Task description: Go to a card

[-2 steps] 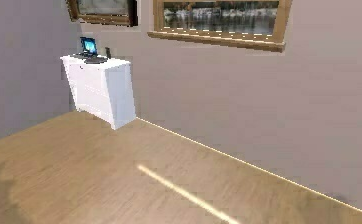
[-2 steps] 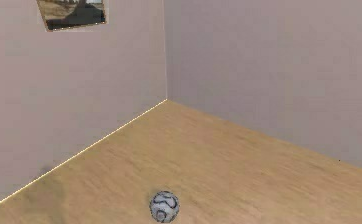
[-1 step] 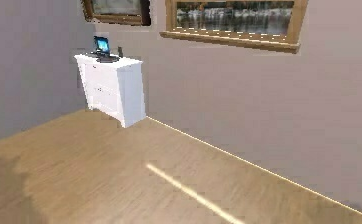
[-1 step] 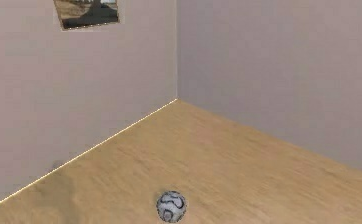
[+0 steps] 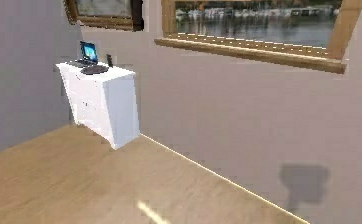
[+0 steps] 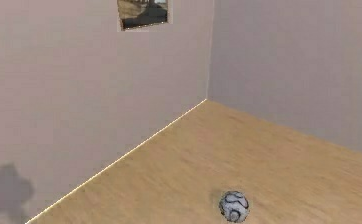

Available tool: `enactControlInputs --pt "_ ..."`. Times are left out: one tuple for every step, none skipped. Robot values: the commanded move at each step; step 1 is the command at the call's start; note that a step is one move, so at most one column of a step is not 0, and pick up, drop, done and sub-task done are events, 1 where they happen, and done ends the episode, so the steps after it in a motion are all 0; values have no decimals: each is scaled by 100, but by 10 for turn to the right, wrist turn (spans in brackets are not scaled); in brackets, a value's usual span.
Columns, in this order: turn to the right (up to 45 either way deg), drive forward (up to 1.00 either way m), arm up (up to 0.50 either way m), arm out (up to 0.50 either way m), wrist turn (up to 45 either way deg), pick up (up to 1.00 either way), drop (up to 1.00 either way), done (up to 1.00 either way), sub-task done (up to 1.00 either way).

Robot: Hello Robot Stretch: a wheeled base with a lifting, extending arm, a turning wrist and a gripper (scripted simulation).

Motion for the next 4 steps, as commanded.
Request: enactControlInputs --pt "-210 0 0 0 0 0 0 0 0" --pt "0 100 0 0 0 0 0 0 0" --pt "0 45 0 0 0 0 0 0 0" --pt "0 0 0 0 0 0 0 100 0"
